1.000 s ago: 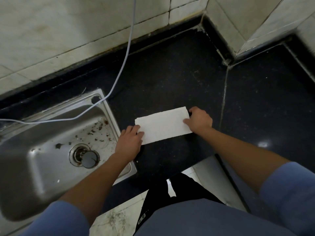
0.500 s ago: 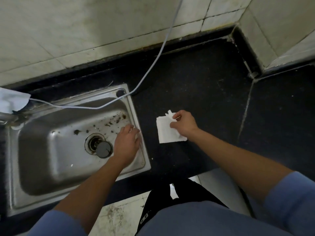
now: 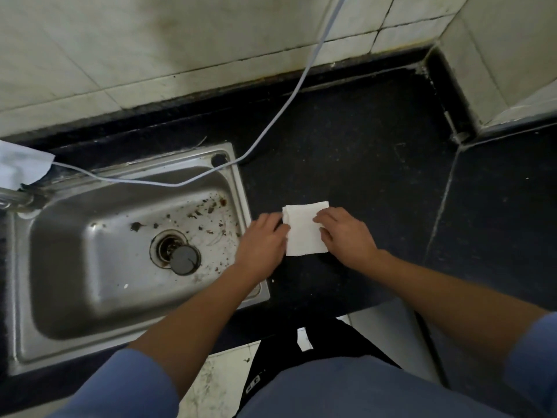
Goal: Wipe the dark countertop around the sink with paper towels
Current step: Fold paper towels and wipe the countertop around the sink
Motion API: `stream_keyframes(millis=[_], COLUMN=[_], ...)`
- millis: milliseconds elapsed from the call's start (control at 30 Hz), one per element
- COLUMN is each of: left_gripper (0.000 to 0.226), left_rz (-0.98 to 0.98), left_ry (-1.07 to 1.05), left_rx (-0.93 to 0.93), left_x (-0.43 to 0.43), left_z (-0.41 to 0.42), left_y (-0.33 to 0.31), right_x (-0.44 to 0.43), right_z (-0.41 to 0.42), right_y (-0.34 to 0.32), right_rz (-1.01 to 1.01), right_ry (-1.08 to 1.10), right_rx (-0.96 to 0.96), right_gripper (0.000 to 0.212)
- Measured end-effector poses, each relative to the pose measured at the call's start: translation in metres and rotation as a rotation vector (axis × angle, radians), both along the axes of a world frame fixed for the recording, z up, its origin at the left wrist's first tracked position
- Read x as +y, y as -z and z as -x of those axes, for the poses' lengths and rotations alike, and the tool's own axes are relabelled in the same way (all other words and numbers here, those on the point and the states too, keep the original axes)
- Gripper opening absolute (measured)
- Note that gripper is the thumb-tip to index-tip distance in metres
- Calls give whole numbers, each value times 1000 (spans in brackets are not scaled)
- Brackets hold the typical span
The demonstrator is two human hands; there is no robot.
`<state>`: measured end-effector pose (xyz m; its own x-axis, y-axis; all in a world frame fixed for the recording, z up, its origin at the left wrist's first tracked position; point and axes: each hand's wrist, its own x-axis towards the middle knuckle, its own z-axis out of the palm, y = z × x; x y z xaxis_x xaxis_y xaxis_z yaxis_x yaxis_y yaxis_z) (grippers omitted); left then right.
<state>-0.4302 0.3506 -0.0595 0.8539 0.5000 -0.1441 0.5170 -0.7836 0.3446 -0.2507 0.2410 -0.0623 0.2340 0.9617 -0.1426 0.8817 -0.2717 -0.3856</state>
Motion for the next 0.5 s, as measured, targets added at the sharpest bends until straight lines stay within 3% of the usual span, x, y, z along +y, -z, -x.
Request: stream_keyframes(millis=[100,200,500], left_gripper=[45,51,49], left_rz=[-17,-25,-42], left_ry=[149,111,22], left_rx=[152,279,248], left_x=[-12,-5,-4], left_z=[-20,-13,6], left_y=[7,21,10], right_x=[-2,-2,29], right_z=[-6,-14,-20], right_y=[5,10,1], right_rz=[207,397,354], right_ry=[-187,-219,-229], right_rx=[-112,-166,-165], right_gripper=[57,70,61])
